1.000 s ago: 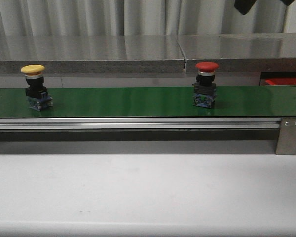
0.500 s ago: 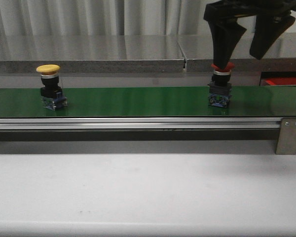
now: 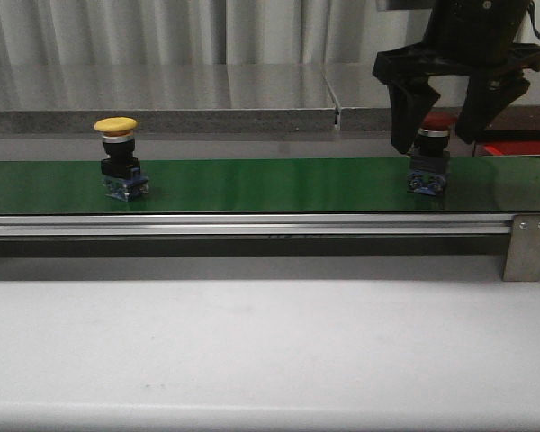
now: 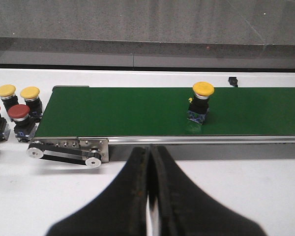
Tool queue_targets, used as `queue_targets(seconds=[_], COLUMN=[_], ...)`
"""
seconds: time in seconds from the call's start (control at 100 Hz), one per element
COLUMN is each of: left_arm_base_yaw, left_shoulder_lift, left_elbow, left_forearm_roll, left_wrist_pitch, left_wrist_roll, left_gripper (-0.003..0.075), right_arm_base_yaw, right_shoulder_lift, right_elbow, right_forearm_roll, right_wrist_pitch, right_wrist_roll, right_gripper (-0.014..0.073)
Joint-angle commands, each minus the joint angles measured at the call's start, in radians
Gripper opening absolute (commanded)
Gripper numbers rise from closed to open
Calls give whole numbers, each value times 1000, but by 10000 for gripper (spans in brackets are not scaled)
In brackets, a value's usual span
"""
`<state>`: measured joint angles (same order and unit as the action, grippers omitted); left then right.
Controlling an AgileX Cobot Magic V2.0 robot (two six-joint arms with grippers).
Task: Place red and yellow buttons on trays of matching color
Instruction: 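Grasp the red push-button with the right gripper and lift it, then lower the red push-button into the red tray and open the right gripper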
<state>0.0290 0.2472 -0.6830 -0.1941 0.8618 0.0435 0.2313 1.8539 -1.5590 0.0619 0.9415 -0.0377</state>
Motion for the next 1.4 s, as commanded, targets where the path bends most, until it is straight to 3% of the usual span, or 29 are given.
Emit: queue_targets(seconds=[0.0,0.11,0.16,0.41,0.95,1.12,1.39], left_arm_base_yaw=[-7,-7,-7,-7,-7,-7,-7], left_shoulder_lift=[13,13,13,13,13,13,13], left_elbow=[-23,-23,-23,-23,-23,-23,-23], left_forearm_roll=[-10,-10,-10,-10,-10,-10,-10], left_wrist_pitch=[-68,-68,-68,-68,-68,-68,-68], left_wrist_roll=[-2,-2,-2,-2,-2,-2,-2], left_gripper=[-20,-20,-20,-20,-20,-20,-20], right_arm_base_yaw=[-6,-6,-6,-34,-388,-443,-475], right_shoulder_lift=[-36,-36,-36,-79,-58,15,122], right_elbow=[-34,-34,-34,-34,-161,-225,-308], right_forearm_roll=[5,5,5,4,4,5,25], right_wrist_pitch=[-43,-50,-53,-83,-11,58,38], right_wrist_roll=[-4,-4,-4,-4,-11,-11,-11], right_gripper=[451,270,242,242,237,237,237])
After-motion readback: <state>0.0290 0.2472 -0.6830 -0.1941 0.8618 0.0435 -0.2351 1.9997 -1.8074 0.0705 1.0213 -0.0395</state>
